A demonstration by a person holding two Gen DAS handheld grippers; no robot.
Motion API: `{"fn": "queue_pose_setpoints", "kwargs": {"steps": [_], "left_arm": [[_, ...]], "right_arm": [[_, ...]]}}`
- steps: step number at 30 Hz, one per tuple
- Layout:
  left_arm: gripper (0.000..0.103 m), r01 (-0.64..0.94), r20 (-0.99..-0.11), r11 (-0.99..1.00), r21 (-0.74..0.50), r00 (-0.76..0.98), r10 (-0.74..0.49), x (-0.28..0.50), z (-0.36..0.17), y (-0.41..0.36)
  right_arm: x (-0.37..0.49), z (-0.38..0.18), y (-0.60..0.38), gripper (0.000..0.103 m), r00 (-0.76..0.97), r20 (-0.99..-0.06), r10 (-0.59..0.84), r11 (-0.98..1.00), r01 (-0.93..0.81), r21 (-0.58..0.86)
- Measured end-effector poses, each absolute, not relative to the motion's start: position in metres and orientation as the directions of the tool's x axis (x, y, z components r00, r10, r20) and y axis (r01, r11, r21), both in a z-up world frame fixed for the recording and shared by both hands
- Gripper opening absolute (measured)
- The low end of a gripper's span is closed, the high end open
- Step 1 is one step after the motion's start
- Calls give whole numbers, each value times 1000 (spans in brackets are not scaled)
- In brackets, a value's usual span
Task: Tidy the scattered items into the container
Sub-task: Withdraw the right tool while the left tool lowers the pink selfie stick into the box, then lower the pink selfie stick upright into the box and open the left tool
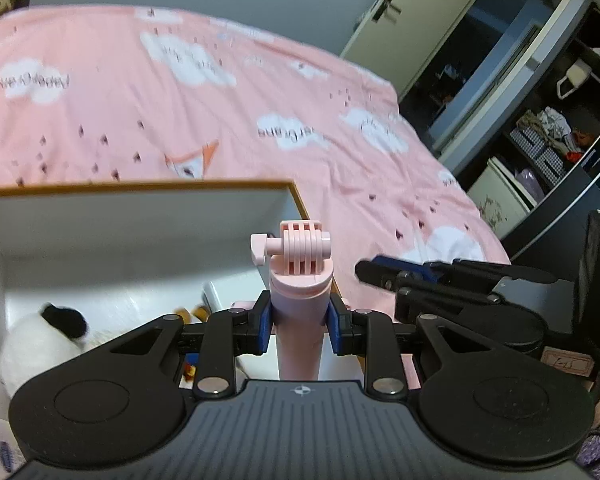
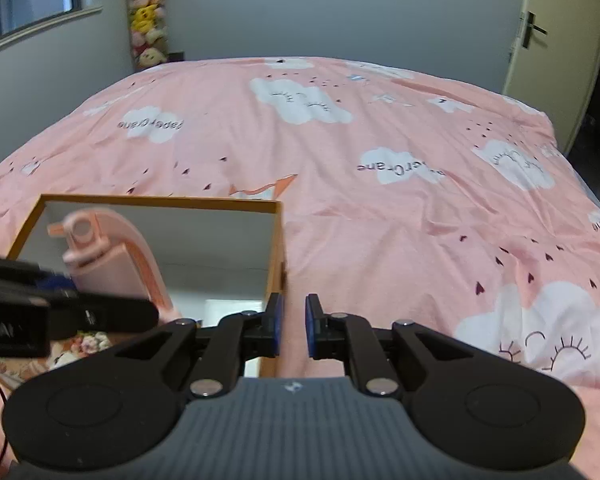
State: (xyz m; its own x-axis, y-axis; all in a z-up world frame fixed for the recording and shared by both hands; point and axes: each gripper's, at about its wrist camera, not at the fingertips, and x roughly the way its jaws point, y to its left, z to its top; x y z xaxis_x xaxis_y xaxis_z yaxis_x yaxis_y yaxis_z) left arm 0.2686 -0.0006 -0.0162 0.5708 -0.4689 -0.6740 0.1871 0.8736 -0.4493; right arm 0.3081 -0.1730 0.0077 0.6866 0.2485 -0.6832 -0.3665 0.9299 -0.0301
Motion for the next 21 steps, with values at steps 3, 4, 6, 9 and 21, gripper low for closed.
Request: {"fn": "queue_pose_setpoints", "kwargs": {"steps": [3, 4, 6, 9, 21], "left_arm": [[31, 181, -693, 871, -456, 541, -476, 276, -26, -5], [31, 175, -699, 870, -462, 532, -478, 279, -31, -6], [31, 161, -700, 862, -481, 521, -489, 284, -37, -5], [31, 142, -694, 851, -506, 518, -499, 293, -44, -3], [33, 41, -718, 844, -535, 505, -480, 327, -75, -2]], "right_arm": [[310, 5, -181, 20, 698, -672, 249, 939, -343, -9], [310, 4, -184, 20, 699, -670, 250, 941, -338, 0], [311, 2, -187, 20, 701, -667, 253, 944, -329, 13], [311, -1, -189, 20, 699, -665, 264, 945, -324, 36], [318, -22, -186, 20, 678, -691, 251, 952, -303, 49]]}}
